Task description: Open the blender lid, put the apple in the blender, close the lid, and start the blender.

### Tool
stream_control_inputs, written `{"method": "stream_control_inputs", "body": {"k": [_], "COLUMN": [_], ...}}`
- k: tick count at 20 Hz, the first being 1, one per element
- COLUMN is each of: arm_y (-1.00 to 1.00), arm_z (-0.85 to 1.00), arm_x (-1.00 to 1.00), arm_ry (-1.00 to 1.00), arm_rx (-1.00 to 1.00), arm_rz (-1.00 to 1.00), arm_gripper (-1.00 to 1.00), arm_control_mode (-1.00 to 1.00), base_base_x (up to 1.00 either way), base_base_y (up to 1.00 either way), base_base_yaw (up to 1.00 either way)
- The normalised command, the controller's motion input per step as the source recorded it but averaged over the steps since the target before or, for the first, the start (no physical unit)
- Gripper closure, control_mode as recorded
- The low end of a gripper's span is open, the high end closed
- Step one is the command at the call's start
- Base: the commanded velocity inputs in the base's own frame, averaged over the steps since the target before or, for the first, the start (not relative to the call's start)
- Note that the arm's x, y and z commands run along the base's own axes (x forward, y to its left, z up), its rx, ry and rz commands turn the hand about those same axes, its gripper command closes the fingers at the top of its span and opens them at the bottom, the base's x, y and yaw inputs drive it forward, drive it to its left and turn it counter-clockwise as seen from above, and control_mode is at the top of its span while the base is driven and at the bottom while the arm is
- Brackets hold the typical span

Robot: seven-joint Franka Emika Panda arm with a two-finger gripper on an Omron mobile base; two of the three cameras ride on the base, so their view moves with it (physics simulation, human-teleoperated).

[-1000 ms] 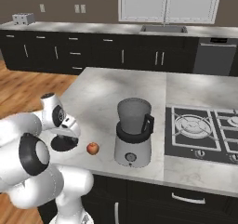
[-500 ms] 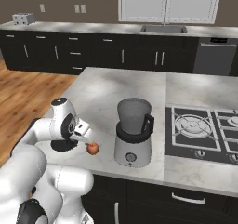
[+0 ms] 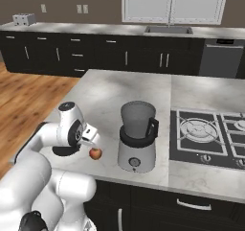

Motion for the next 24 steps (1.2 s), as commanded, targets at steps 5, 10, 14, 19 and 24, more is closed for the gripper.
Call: {"method": "stream_control_inputs", "body": {"k": [5, 10, 14, 19, 24], "arm_y": [-0.28, -0.11, 0.00, 0.00, 0.00], "arm_z": [-0.46, -0.43, -0.42, -0.55, -0.51], "arm_x": [0.00, 0.01, 0.00, 0.00, 0.00], "arm_ry": [0.00, 0.00, 0.00, 0.01, 0.02], "arm_rx": [0.00, 0.00, 0.00, 0.00, 0.00], "arm_rz": [-0.02, 0.00, 0.00, 0.00, 0.00], "arm_gripper": [-1.00, -1.00, -1.00, -1.00, -1.00], "arm_control_mode": [-1.00, -1.00, -1.00, -1.00, -1.00], "base_base_x": [0.00, 0.00, 0.00, 0.00, 0.00], "base_base_y": [0.00, 0.00, 0.00, 0.00, 0.00], "base_base_yaw": [0.00, 0.00, 0.00, 0.00, 0.00]}}
